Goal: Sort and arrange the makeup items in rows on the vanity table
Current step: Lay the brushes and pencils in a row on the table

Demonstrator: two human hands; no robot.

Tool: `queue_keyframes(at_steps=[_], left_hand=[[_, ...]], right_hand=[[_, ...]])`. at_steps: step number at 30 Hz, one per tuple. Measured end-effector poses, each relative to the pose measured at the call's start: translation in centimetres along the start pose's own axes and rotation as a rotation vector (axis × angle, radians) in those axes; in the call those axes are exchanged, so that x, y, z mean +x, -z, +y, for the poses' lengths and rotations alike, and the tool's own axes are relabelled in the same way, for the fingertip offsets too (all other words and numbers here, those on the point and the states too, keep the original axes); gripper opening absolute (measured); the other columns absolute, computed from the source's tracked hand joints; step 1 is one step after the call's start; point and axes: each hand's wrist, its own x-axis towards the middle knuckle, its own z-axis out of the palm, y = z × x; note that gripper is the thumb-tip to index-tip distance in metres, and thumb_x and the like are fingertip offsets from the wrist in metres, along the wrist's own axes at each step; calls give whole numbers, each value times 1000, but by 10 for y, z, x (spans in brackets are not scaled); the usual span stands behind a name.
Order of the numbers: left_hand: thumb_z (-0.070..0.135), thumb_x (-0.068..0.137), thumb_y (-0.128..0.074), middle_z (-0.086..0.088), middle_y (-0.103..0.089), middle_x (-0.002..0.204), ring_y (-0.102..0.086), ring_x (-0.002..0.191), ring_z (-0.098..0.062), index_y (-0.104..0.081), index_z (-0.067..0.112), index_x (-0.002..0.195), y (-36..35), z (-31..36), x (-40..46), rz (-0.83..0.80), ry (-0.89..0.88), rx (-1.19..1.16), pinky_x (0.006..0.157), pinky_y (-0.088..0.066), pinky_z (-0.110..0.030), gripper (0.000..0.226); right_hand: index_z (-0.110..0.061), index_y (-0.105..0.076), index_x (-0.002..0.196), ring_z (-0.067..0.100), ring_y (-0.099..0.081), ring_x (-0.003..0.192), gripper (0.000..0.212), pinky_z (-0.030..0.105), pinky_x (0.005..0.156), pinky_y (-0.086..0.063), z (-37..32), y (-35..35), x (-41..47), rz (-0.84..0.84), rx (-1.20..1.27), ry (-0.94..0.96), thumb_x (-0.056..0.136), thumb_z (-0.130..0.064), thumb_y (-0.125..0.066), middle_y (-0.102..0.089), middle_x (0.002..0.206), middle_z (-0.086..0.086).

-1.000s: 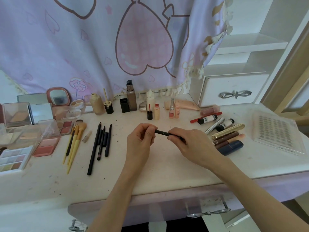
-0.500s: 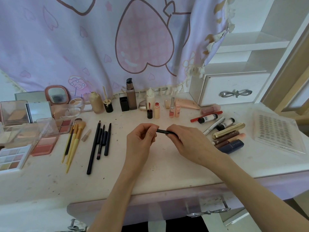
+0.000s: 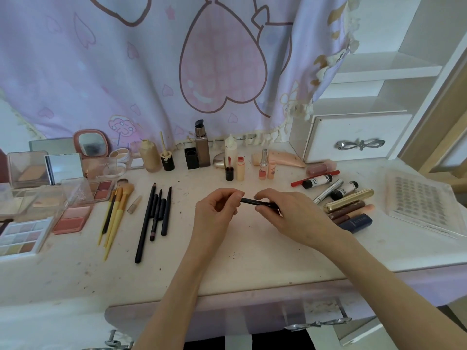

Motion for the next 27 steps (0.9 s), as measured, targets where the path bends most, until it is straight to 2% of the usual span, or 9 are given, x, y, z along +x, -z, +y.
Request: queue_keyframes(at_steps=[3,7,11,14,17,19,21,25,27], left_hand=[[13,86,-63,13,-64,68,-55,61,5,-66,29,82,11,2,3,3,12,108,62,-44,-7,17],[16,82,-67,9,-64,69,-57,60,5,-64,27,78,42,6,7,173,13,265,59,-43,-3,13],[21,84,-65,13,-56,71,-54,64,-2,-59,16,84,65,2,6,329,-36,625,53,-39,-9,7],[17,87,-61,8,-50,70,-48,66,-8,-54,13,82,70,-6,5,272,-64,843,56,-35,-15,9],[16,87,-59,4,-46,70,-45,73,-15,-51,11,78,69,-11,5,228,-91,975,64,-37,-24,13],[17,86,-58,5,-43,68,-43,74,-16,-49,13,76,69,-11,7,204,-93,1000,66,-38,-26,15],[18,86,-57,4,-44,69,-42,76,-16,-46,15,75,69,-12,9,170,-91,1035,68,-36,-26,16],[21,87,-54,3,-49,77,-41,81,-14,-48,18,81,70,-14,13,132,-82,1083,74,-37,-25,9],[24,88,-54,5,-50,81,-41,83,-13,-53,18,87,72,-15,15,122,-80,1099,79,-38,-26,7]], right_hand=[[-25,-48,117,11,-48,78,30,24,68,-35,3,2,2,-83,52,-69,93,-42,-50,-55,89,-7],[-16,-54,111,13,-49,83,19,22,68,-34,-1,-1,5,-97,146,-65,96,-21,-44,-54,99,-1],[-14,-62,112,7,-44,74,24,10,60,-34,-16,-9,20,-68,229,-115,95,-18,-46,-47,92,-4],[-15,-64,116,7,-49,79,26,7,57,-35,-34,-18,35,-83,365,-228,93,-21,-52,-59,98,-1],[-17,-62,115,11,-52,90,27,20,72,-45,-51,-32,48,-56,453,-333,88,-23,-60,-64,106,1],[-19,-59,109,14,-55,93,25,23,72,-45,-59,-43,55,-59,469,-378,86,-25,-63,-62,103,1],[-19,-56,104,16,-56,90,22,22,66,-46,-66,-51,60,-62,463,-395,85,-26,-64,-60,105,2],[-13,-58,105,19,-56,99,22,26,81,-45,-75,-60,68,-12,372,-342,86,-24,-62,-61,107,4],[-12,-58,106,19,-55,98,23,25,80,-43,-77,-63,70,14,354,-331,87,-24,-62,-61,106,5]])
